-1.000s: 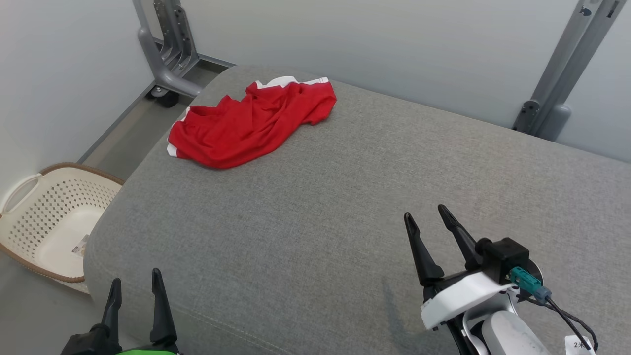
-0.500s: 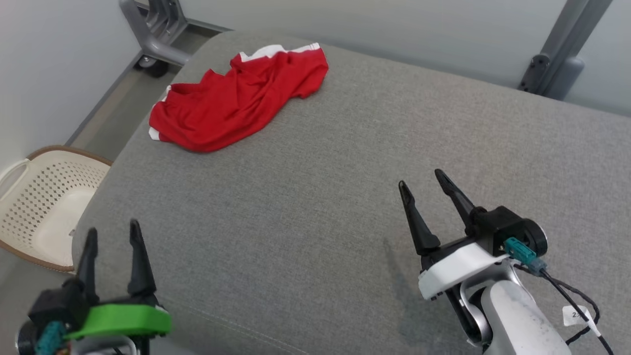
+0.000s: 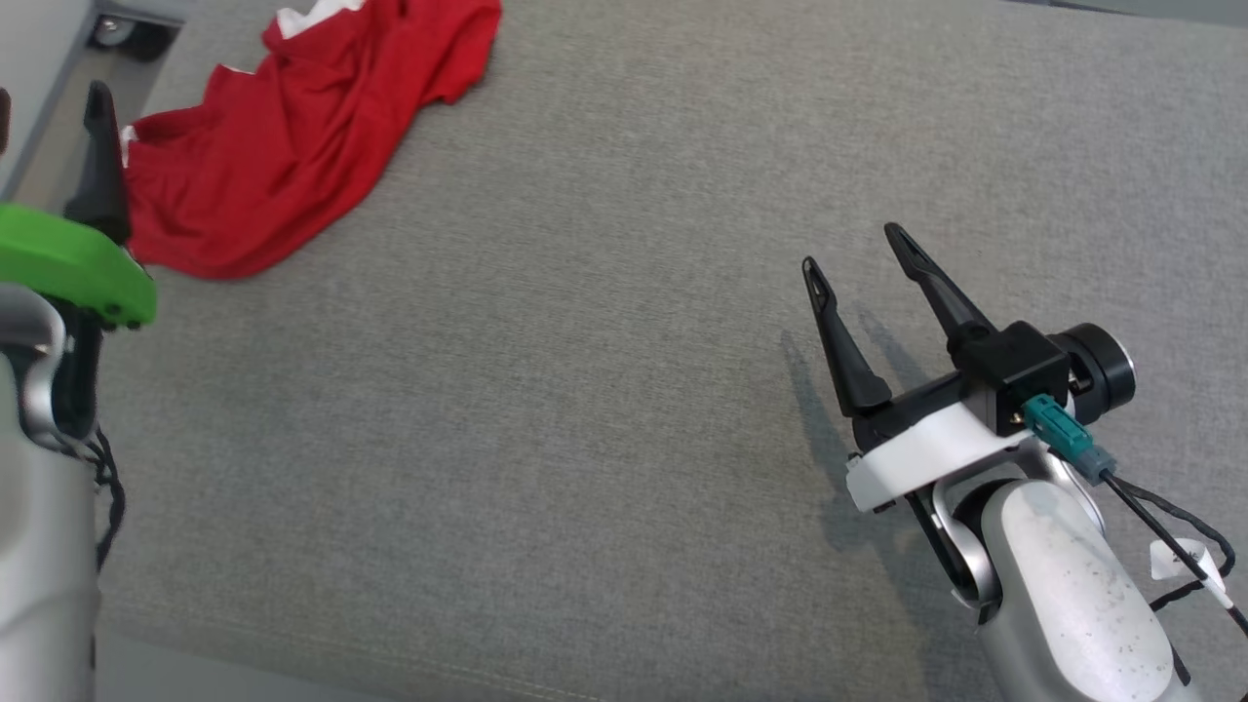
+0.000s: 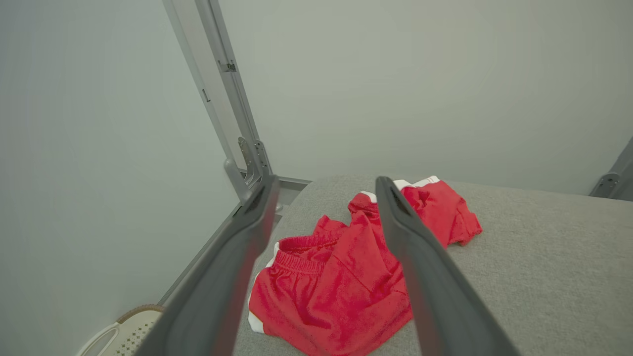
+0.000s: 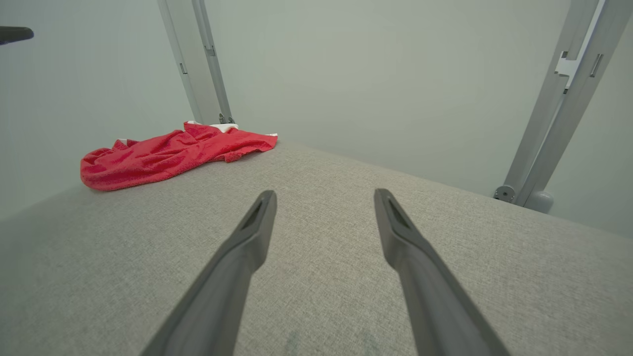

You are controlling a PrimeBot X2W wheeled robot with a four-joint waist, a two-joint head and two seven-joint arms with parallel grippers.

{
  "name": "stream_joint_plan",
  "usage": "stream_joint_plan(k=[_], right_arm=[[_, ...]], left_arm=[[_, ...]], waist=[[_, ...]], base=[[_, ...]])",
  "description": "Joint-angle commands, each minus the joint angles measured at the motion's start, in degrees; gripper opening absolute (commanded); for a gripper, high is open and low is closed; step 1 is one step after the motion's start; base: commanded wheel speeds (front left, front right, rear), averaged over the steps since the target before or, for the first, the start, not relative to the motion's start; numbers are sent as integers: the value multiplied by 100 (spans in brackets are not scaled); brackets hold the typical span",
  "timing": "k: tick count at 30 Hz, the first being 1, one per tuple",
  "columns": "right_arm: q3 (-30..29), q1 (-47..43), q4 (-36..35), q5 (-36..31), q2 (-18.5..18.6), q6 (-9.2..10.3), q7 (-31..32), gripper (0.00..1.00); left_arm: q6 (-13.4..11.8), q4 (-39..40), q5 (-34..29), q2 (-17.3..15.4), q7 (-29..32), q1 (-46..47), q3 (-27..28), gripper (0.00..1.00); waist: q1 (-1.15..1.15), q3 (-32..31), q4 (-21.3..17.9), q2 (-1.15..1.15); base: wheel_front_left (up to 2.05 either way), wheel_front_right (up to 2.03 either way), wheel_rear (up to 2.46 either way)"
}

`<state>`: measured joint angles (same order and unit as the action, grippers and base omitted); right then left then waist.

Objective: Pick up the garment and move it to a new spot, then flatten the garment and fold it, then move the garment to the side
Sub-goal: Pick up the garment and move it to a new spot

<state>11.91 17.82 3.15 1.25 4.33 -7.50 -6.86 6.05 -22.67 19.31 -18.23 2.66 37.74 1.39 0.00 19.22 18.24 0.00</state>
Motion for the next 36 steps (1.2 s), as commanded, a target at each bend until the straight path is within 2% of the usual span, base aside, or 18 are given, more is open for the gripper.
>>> stream_joint_plan(k=[1,5,10,17,23,24,25,26,27,29,36], right_arm=[[-18,94,-116,-67,51,2,28,100],[-116,125,-443,-138,130,2,152,100],[-193,88,-847,-205,188,2,275,100],[-409,20,-1385,-319,298,2,445,100],[-413,28,-1628,-334,280,2,454,100],[-402,41,-1637,-326,277,2,433,100],[-397,48,-1623,-312,272,2,423,100],[-392,46,-1598,-301,265,2,413,100],[-384,47,-1571,-289,256,2,399,100],[-369,55,-1527,-265,247,2,373,100],[-314,78,-1261,-187,179,2,182,100]], left_arm=[[25,-188,133,-109,231,333,21,100],[40,-827,313,-267,693,1007,54,100],[-24,-1606,364,-485,890,1488,125,100],[-66,-2459,421,-595,960,1892,127,100],[-186,-3044,294,-692,855,2034,42,100],[-192,-3130,311,-683,813,2042,40,96],[-200,-3207,334,-672,770,2042,48,74],[-188,-3293,331,-674,744,2043,38,46],[-180,-3372,323,-687,719,2051,24,34],[-208,-3500,307,-726,633,2059,20,0],[-173,-3736,175,-985,-75,2063,-58,0]], waist=[[0,696,-689,0],[0,1059,-943,0],[0,1419,-1205,0],[0,1796,-1331,0],[0,1844,-1347,0],[0,1824,-1346,0],[0,1794,-1347,0],[0,1757,-1348,0],[0,1718,-1353,0],[0,1652,-1365,0],[0,1177,-1460,0]], base=[[0,0,0],[0,0,0],[0,0,0],[0,0,0],[0,0,0],[0,0,0],[0,0,0],[0,0,0],[0,0,0],[0,0,0],[0,0,0]])
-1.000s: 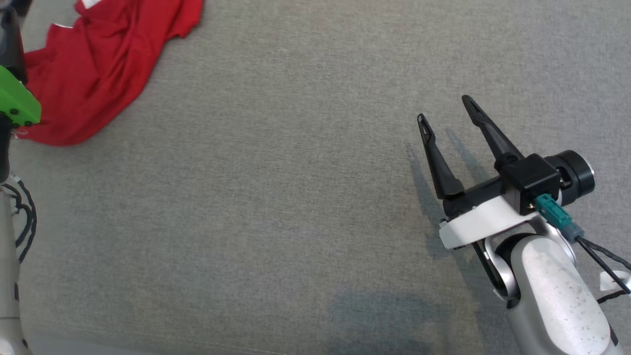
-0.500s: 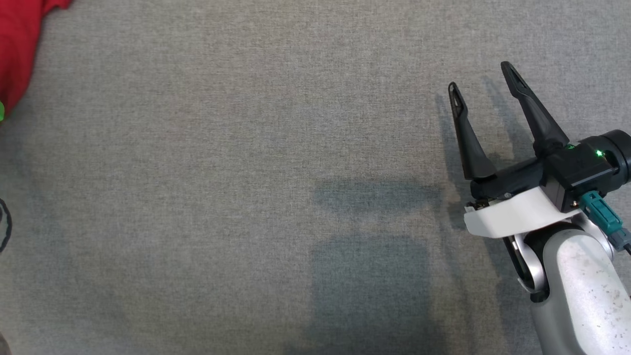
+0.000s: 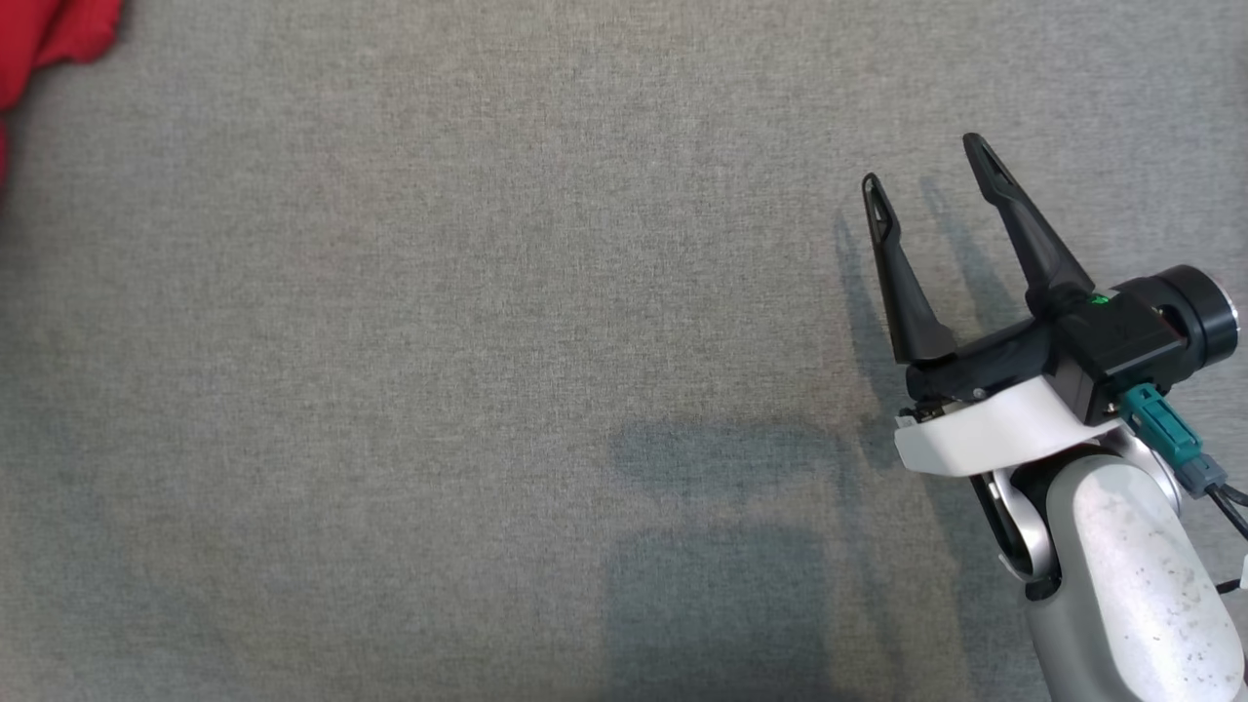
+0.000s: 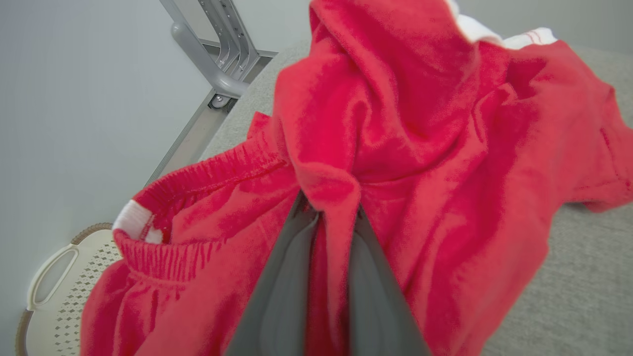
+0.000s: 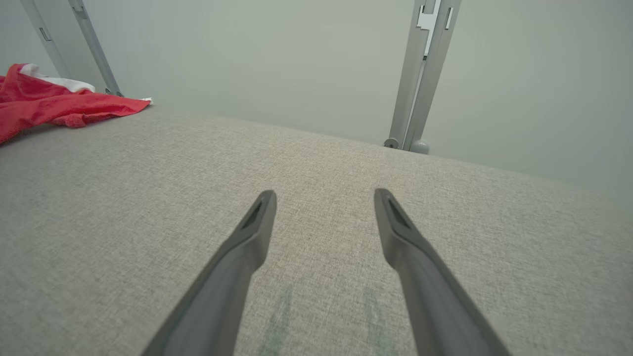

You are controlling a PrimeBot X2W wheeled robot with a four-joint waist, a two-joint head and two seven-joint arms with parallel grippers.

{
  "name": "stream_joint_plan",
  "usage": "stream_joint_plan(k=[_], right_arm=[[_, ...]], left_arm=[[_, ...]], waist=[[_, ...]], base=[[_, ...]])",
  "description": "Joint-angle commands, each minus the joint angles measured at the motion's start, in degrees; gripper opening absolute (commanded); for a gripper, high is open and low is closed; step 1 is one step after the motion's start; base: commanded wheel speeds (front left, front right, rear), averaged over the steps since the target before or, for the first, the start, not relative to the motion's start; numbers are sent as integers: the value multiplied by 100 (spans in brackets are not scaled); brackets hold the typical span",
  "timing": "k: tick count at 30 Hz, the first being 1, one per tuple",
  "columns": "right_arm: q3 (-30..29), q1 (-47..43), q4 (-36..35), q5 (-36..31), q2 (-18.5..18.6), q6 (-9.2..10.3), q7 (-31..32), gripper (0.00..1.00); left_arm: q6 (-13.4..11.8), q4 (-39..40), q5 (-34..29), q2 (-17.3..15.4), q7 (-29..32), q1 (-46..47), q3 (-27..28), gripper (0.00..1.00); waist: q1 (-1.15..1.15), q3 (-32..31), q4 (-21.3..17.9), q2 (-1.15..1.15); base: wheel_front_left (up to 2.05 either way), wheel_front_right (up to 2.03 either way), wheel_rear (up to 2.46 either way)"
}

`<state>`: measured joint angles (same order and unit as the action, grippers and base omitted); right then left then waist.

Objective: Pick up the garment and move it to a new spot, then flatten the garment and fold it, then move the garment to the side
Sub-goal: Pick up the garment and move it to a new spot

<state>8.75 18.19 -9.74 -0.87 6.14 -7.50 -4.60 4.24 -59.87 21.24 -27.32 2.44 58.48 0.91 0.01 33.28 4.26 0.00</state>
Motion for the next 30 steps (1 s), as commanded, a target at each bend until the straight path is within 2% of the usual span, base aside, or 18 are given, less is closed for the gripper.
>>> stream_joint_plan(k=[1,7,11,14,16,22,28,30], right_arm=[[1,33,65,35,-18,2,-66,100],[-30,-82,483,165,-134,2,-306,100],[-82,-219,764,265,-212,2,-457,100],[-132,-335,971,327,-265,2,-566,100],[-168,-435,1085,370,-277,2,-620,100],[-325,-695,1278,463,-310,2,-733,100],[-409,-878,1352,616,-319,2,-818,100],[-445,-915,1366,662,-320,2,-846,100]], left_arm=[[27,-25,-38,-111,-141,7,-25,0],[202,32,-230,-211,-526,150,-327,0],[298,254,-272,-99,-578,169,-695,0],[321,641,-258,126,-527,83,-1145,0],[325,1014,-106,298,-422,-109,-1516,0],[316,2526,437,420,6,-665,-2511,0],[317,4176,906,389,479,-1292,-3124,0],[294,4798,971,472,615,-1565,-3267,0]], waist=[[-1,-309,-81,0],[-1,-1091,-250,0],[-1,-1618,-380,0],[-1,-2023,-491,0],[-1,-2257,-574,0],[-1,-2682,-868,0],[-1,-2783,-1231,0],[-1,-2740,-1387,0]], base=[[0,0,0],[0,0,0],[0,0,0],[0,0,0],[0,0,0],[0,0,0],[0,0,0],[0,0,0]])
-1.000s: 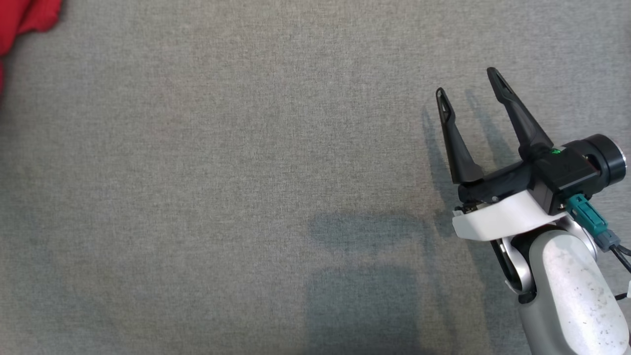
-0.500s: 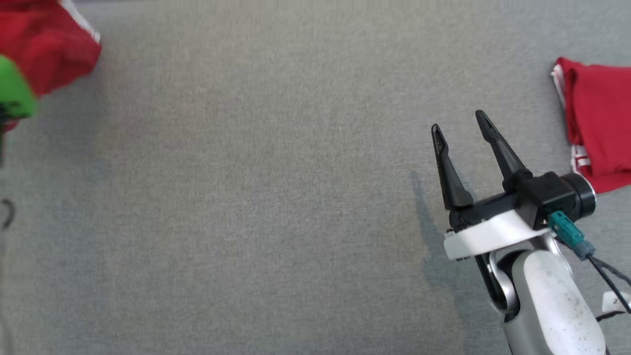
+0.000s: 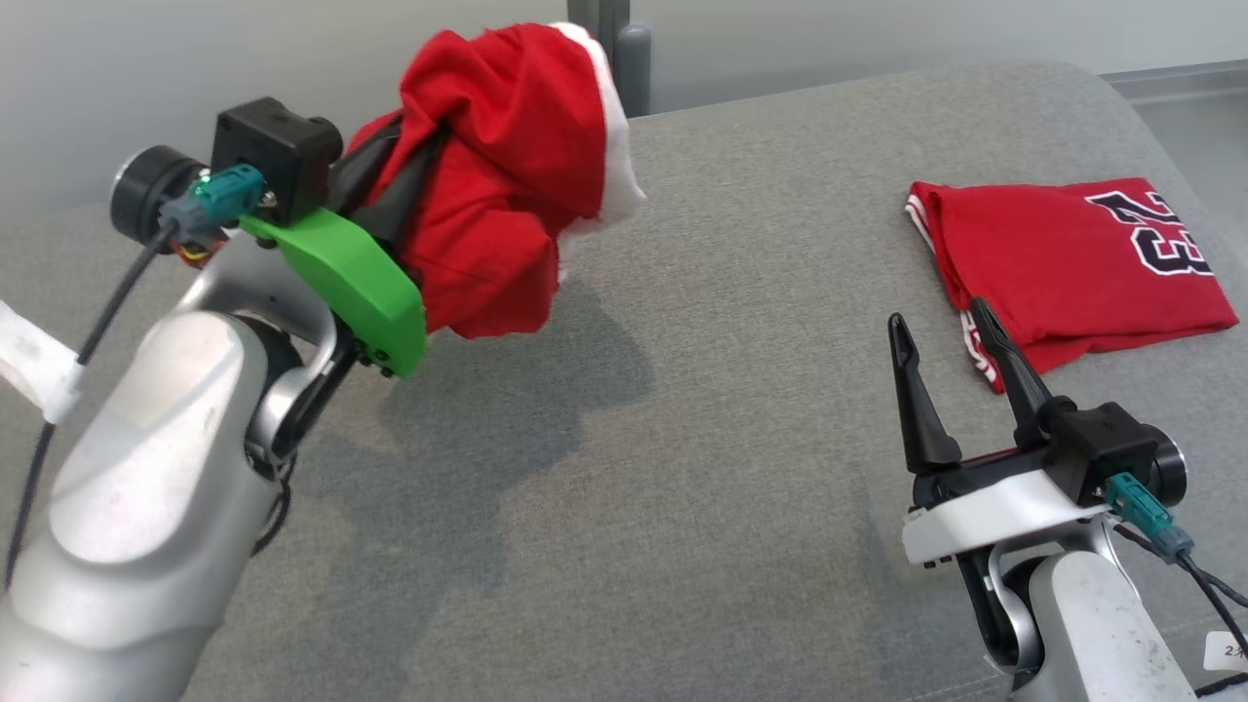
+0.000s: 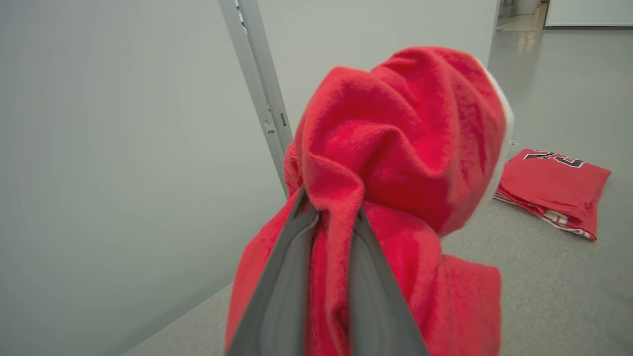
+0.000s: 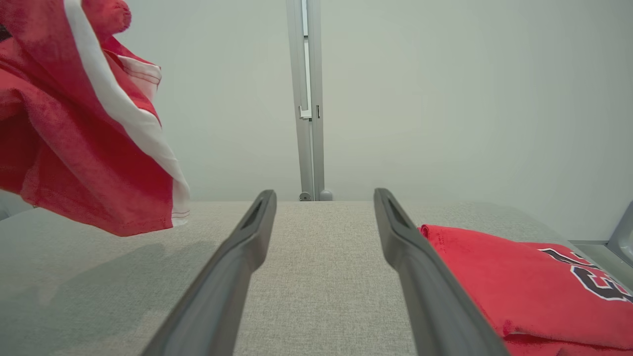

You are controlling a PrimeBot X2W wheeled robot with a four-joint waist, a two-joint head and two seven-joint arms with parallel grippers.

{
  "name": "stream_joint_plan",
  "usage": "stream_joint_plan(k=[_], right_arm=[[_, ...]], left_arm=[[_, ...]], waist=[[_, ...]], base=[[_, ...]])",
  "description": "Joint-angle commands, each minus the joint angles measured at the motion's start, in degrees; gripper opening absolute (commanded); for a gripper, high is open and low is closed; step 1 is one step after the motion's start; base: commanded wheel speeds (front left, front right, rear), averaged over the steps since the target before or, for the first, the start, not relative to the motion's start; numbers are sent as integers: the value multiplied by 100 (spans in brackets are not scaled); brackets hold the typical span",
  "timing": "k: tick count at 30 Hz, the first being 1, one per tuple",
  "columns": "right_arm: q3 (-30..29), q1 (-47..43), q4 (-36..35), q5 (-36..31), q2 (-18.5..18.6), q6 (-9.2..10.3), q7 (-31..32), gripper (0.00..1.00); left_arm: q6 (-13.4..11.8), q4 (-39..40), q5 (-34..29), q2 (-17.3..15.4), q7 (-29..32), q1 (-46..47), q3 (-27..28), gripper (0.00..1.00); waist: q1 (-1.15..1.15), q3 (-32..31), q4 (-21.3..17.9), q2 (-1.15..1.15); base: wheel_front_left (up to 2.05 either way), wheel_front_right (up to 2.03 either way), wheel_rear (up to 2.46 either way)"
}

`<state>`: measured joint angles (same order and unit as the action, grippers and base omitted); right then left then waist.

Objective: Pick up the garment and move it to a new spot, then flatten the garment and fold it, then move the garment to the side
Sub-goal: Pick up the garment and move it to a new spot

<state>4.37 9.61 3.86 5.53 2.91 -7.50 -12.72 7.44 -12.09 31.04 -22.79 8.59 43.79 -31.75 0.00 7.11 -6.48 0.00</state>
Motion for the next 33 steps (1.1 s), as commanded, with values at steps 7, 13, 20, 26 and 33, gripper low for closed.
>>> stream_joint_plan(k=[7,13,20,26,33], right_arm=[[46,91,-33,153,1,2,-111,100],[117,270,-35,265,2,2,-163,100],[112,384,37,299,1,2,-224,100],[60,341,91,208,-2,2,-245,100],[114,257,158,175,3,2,-248,100]], left_arm=[[-99,559,13,293,104,-637,-432,0],[-80,-114,-69,488,-183,-798,-682,0],[-53,-1385,-161,676,-784,-626,-793,0],[-37,-1932,-131,845,-1294,-512,-837,100],[-53,-2183,-23,1003,-1705,-566,-842,100]], waist=[[0,328,-672,0],[0,868,-945,0],[0,1142,-1117,0],[0,1011,-1004,0],[0,688,-722,0]], base=[[0,0,0],[0,0,0],[0,0,0],[0,0,0],[0,0,0]])
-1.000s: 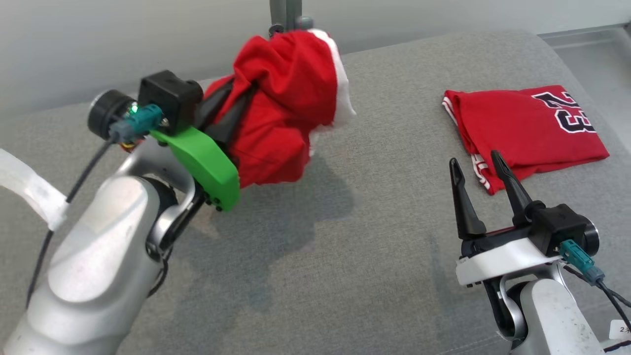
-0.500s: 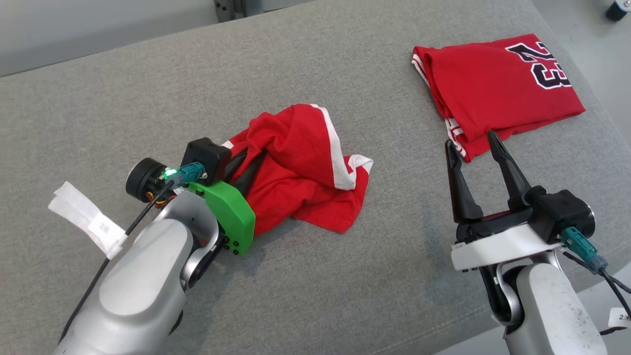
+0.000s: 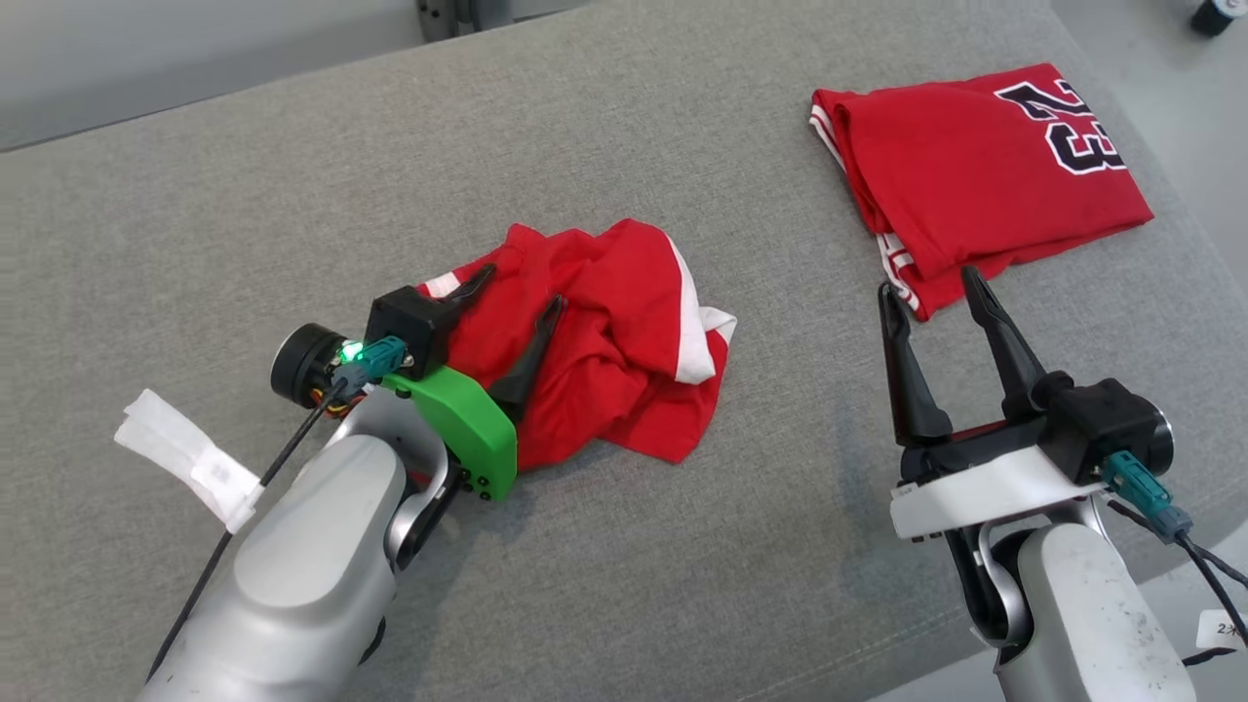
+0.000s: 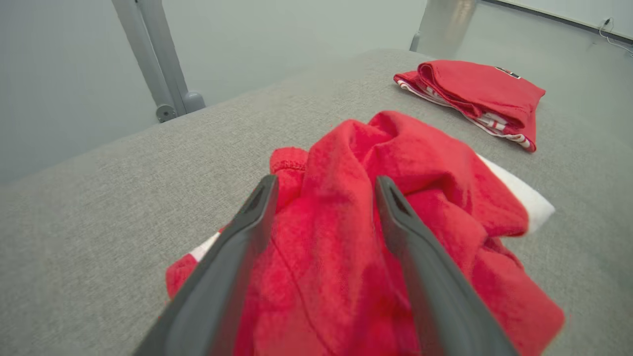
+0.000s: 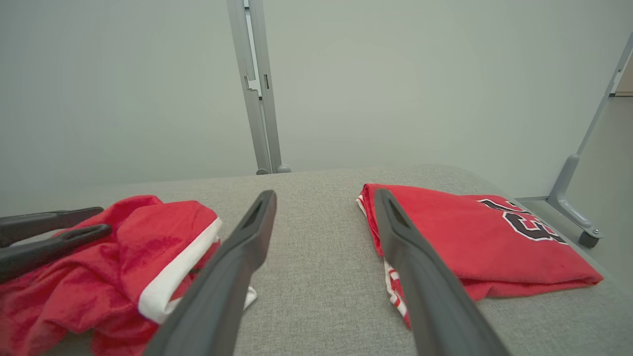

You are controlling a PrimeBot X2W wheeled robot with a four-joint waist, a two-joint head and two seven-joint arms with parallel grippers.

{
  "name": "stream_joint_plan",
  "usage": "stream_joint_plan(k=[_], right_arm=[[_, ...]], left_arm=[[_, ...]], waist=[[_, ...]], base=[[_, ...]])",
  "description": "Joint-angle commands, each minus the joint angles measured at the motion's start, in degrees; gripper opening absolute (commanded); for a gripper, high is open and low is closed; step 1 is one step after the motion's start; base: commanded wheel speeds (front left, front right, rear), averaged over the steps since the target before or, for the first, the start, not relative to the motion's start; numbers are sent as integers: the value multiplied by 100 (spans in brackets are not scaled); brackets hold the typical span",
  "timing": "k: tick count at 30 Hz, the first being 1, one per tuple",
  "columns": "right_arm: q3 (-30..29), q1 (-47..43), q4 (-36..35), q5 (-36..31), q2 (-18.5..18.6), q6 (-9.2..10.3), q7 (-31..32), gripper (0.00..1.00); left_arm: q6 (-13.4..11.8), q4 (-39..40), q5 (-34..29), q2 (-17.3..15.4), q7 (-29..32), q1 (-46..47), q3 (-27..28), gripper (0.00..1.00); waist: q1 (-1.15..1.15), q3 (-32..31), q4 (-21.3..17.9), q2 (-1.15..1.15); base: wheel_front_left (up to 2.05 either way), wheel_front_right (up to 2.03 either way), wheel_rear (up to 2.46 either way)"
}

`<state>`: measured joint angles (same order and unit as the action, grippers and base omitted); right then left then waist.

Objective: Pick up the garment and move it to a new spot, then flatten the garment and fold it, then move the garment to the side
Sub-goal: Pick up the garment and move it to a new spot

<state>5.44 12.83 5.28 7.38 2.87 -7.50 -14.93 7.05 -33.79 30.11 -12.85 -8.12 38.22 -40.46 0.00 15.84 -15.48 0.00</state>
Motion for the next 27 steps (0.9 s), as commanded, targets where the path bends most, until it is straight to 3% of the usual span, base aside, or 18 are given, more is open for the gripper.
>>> stream_joint_plan(k=[1,10,22,27], right_arm=[[9,-85,31,-16,6,2,-28,100],[-39,-291,170,-51,9,2,-21,100],[-77,-716,241,-97,9,2,-10,100],[-126,-919,197,-88,8,2,-20,100]], left_arm=[[-40,-34,90,24,-99,-50,53,100],[-308,95,206,-39,-553,-629,273,100],[-1283,1406,478,-418,-703,-2481,1387,100],[-1716,2170,228,-306,-698,-3333,1958,100]], waist=[[0,-238,221,0],[0,-849,643,0],[0,-1485,1090,0],[0,-1572,1172,0]], base=[[0,0,0],[0,0,0],[0,0,0],[0,0,0]])
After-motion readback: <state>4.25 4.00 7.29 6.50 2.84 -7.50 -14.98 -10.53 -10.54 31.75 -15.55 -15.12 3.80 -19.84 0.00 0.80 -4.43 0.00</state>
